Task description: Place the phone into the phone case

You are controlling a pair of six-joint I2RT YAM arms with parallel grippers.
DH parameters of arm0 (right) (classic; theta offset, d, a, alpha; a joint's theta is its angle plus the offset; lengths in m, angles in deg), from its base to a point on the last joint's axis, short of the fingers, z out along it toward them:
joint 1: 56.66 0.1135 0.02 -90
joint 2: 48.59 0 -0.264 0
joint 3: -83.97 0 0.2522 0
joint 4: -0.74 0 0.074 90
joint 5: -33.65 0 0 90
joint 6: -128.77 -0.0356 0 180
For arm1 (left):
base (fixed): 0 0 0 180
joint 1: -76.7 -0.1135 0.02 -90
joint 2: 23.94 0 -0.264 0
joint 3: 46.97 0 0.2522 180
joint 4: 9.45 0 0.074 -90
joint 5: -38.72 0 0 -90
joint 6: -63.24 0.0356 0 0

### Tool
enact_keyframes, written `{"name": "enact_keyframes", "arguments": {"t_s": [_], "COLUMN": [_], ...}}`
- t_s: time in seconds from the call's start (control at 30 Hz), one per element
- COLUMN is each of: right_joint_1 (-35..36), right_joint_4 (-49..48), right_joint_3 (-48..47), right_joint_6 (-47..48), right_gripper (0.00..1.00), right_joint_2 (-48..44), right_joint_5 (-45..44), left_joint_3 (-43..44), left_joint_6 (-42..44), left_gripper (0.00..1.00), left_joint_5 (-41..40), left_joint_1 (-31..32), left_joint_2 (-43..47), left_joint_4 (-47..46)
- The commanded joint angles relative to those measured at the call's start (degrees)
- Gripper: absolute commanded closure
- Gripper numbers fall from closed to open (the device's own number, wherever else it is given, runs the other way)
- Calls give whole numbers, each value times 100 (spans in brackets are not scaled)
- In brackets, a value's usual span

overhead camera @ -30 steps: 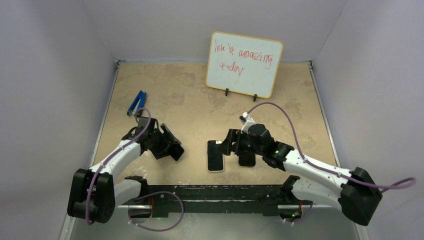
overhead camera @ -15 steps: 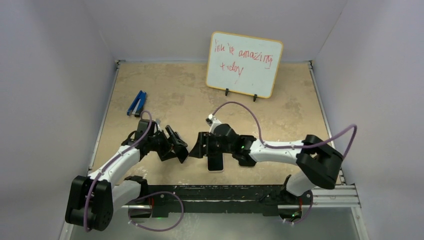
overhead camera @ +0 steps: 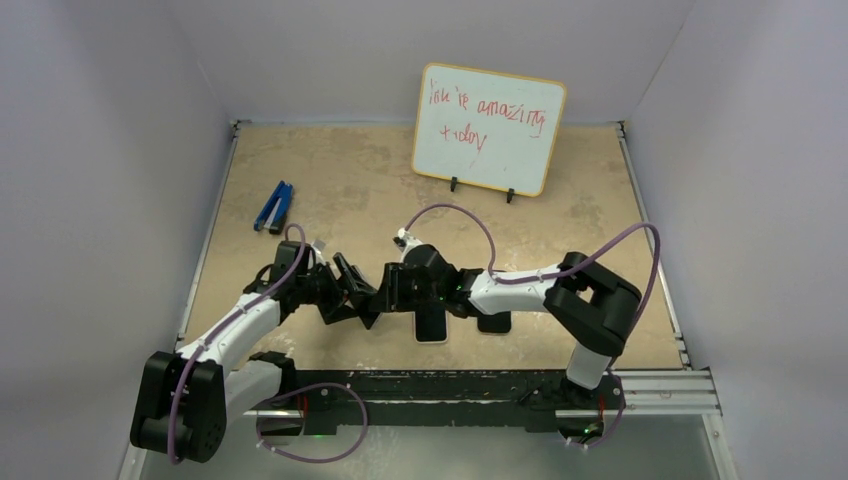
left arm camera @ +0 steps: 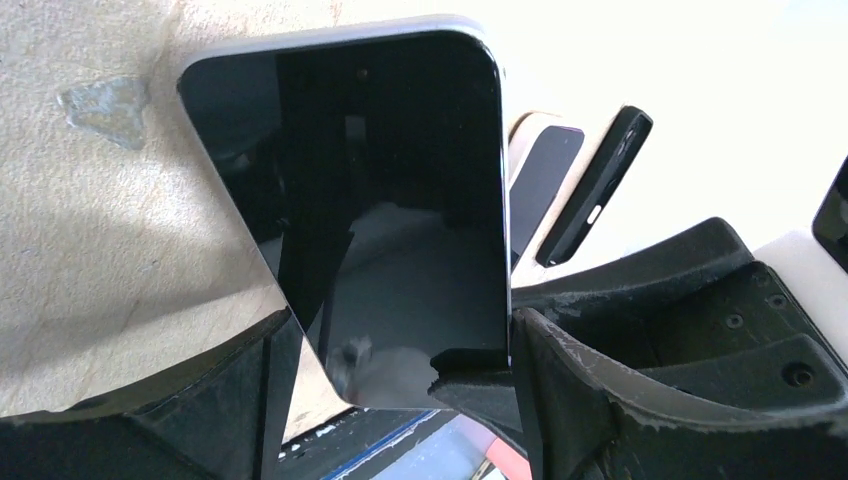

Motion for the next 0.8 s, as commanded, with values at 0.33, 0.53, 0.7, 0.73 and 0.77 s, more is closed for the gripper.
{"name": "enact_keyframes", "arguments": {"t_s": [0.33, 0.53, 0.7, 0.73, 0.77], "right_joint_1": [48, -42, -159, -175, -194], "right_joint_4": [-290, -55, 365, 545, 726], "right_joint_3": [339, 719, 957, 982, 1002], "right_joint_6": [63, 182, 186, 175, 164], "right_gripper": [100, 100, 100, 100, 100], "right_joint_2": [-610, -1271, -1995, -2147, -2317], "right_joint_5": [-161, -418, -713, -815, -882], "left_joint_3": [604, 1024, 1134, 1136, 1136], "left_joint_6": [469, 650, 608, 597, 600], "left_gripper": [10, 5, 5, 5, 5], "left_joint_5": [880, 970, 1117, 1206, 1278], "left_joint_1": [34, 42, 51, 59, 66], "left_joint_2": [303, 475, 590, 587, 591], "left_joint_4": [-316, -290, -577, -693, -804]}}
